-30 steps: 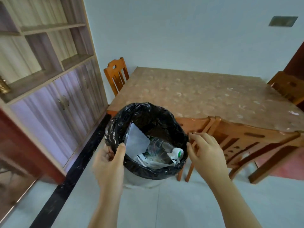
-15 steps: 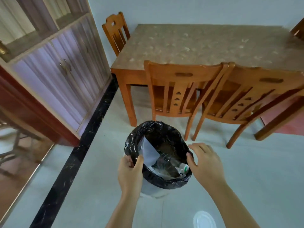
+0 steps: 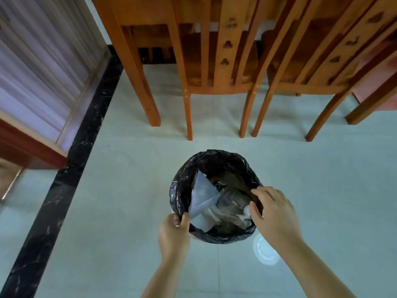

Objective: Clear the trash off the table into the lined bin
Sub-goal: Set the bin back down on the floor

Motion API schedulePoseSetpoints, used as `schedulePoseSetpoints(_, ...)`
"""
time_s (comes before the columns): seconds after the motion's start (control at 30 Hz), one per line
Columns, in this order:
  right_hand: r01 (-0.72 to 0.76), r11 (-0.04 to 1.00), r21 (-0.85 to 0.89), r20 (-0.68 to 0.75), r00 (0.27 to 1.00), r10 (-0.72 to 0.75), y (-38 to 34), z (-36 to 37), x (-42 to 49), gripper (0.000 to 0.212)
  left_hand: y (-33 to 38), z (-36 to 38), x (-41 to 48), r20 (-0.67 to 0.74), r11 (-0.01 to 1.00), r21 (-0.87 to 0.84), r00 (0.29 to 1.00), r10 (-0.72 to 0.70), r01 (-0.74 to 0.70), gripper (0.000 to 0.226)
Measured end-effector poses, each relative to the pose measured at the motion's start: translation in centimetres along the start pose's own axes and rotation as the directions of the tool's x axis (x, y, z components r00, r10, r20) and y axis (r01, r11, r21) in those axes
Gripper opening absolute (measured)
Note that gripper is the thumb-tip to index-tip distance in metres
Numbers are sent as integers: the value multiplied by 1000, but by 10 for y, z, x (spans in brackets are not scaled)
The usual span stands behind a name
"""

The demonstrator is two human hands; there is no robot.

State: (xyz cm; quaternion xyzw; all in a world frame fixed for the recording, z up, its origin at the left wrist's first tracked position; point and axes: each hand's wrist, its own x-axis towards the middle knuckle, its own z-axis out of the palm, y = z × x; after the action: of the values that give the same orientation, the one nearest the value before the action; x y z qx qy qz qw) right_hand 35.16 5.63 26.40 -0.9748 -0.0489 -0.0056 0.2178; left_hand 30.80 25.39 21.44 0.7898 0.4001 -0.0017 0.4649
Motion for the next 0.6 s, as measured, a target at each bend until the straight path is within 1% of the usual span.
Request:
schedulePoseSetpoints(0.13, -59, 998, -34, 84, 995, 62, 36, 71, -12, 24, -76, 40, 25, 38, 995, 5, 994, -103, 103, 27)
schedulePoseSetpoints(0.2, -80, 996, -50, 112, 990, 85, 50, 101, -20, 24, -108, 58, 33, 46, 990, 18, 989, -144, 143, 27)
schedulePoseSetpoints(0.4, -101, 993, -66, 209, 971, 113, 84, 172, -34, 27, -182, 100, 45, 52, 967, -6, 965, -255, 256, 21)
schedulePoseSetpoints(0.6, -105, 994, -37, 175, 978, 110, 114, 219, -31, 27, -216, 134, 57, 54, 924, -141, 935, -350, 354, 30)
